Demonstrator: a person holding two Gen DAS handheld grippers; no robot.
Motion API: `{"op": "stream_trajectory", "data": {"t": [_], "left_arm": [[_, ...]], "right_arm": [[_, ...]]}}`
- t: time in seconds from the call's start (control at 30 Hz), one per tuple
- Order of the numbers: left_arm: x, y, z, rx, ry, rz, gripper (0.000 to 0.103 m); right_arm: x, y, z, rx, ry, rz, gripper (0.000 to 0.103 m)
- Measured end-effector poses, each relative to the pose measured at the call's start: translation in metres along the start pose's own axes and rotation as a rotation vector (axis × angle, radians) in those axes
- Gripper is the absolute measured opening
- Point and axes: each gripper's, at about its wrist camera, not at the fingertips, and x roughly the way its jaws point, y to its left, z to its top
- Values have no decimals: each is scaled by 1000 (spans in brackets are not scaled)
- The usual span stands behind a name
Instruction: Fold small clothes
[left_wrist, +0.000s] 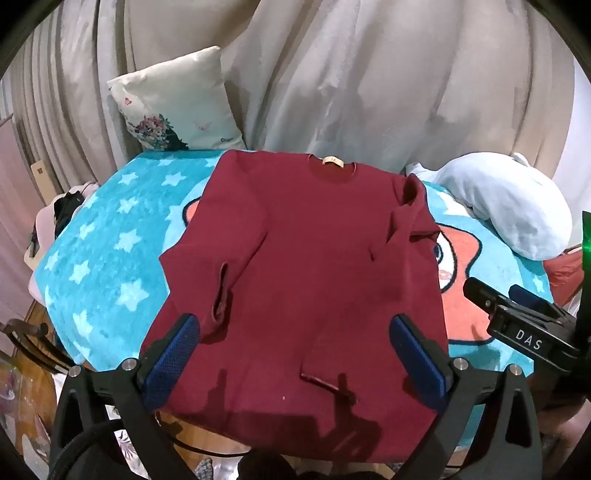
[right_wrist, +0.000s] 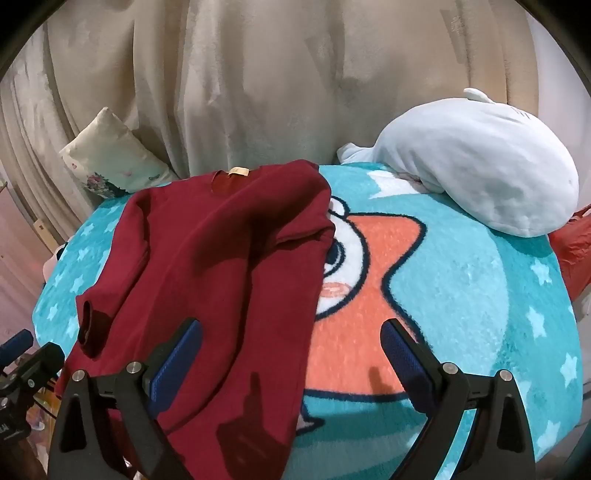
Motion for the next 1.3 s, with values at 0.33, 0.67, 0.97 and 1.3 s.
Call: {"op": "stream_trajectory", "data": {"t": [0.33, 0.67, 0.97, 1.3], "left_arm": [[-26, 39, -2, -97, -73, 124, 100], [-21, 114, -6, -323, -15, 258, 100], [-12, 114, -12, -287, 14, 266, 100], [1, 109, -1, -312, 25, 214, 100]], "right_arm": [[13, 11, -14, -21, 21, 74, 99], [31, 64, -11, -153, 127, 277, 99], [75, 136, -22, -283, 166, 188, 99], [89, 91, -21, -150, 280, 192, 5]]}}
